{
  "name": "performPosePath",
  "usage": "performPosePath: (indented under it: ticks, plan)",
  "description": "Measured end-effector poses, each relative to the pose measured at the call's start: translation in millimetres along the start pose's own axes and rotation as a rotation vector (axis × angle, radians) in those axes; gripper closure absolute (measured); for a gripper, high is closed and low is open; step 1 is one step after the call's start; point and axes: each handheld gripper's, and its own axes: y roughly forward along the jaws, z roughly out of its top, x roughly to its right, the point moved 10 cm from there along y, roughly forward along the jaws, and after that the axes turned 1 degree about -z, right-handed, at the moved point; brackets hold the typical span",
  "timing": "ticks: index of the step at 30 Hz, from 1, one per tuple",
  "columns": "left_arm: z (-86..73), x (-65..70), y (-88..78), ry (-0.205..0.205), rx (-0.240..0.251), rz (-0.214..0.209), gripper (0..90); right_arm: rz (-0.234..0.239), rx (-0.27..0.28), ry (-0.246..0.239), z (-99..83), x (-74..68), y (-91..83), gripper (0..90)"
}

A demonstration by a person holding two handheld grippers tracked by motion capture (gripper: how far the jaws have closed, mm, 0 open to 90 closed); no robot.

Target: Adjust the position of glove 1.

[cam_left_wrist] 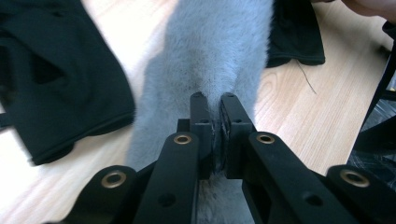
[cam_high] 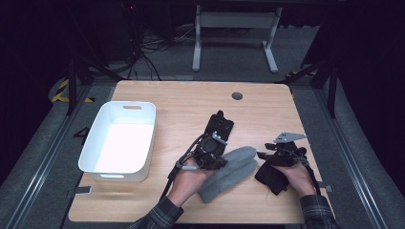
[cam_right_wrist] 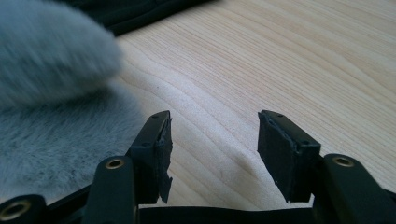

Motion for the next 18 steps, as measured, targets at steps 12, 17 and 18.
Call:
performPosePath:
  ticks: [12,17,18]
  plan:
    - [6.2,4.2,-11.4,0.118,0.076,0.007,49.2,-0.009,0.005,0.005,-0.2,2.4,-2.3,45.8]
    - [-0.4,-12.5,-21.5,0.122,0.087,0.015,38.7,-0.008,0.004,0.005,-0.3,1.6,-2.7,45.7]
    - [-3.4,-18.0,-23.8,0.12,0.091,0.003,36.9,-0.007,0.004,0.004,-0.3,1.5,-2.6,45.7]
